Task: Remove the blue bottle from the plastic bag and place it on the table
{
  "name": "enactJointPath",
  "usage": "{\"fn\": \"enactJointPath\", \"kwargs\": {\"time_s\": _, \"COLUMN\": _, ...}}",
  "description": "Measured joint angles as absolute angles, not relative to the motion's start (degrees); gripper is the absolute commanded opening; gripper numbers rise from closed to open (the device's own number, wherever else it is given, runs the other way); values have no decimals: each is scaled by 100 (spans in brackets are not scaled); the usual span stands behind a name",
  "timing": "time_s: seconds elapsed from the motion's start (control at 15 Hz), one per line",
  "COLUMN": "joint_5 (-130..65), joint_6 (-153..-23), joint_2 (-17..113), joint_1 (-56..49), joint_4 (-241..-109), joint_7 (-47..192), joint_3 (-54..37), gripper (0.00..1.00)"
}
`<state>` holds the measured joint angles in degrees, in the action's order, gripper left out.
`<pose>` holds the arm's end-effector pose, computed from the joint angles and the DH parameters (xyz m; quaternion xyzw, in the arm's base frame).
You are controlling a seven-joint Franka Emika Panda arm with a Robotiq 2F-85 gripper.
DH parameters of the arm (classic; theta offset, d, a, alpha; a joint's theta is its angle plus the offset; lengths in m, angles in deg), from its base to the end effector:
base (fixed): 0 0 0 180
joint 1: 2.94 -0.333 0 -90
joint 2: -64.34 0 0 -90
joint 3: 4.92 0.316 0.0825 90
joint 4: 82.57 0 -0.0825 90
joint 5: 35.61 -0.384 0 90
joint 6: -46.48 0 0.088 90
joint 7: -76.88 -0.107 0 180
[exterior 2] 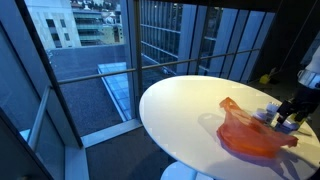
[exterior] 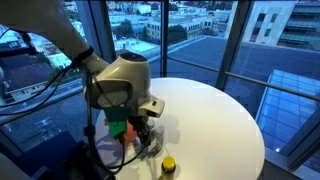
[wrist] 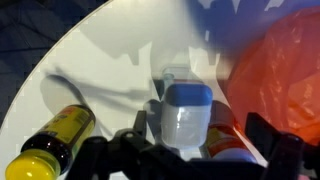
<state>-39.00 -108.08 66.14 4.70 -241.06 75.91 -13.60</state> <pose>0.3682 -0.1093 0.2211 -0.9840 0.1768 0.0167 0.0170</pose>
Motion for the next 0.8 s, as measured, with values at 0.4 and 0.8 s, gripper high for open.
{"fn": "enactJointPath", "kwargs": {"time_s": 0.4, "joint_5": -3900, "joint_6": -9845, "joint_2": 7314, "joint_1": 350, "joint_4": -24014, "joint_7": 7745, "joint_3": -1291, "gripper": 100}}
{"fn": "enactJointPath", "kwargs": {"time_s": 0.8, "joint_5": -3900, "joint_6": -9239, "joint_2": 7794, "joint_1": 251, "joint_4": -23903, "joint_7": 7973, "joint_3": -1274, "gripper": 100}}
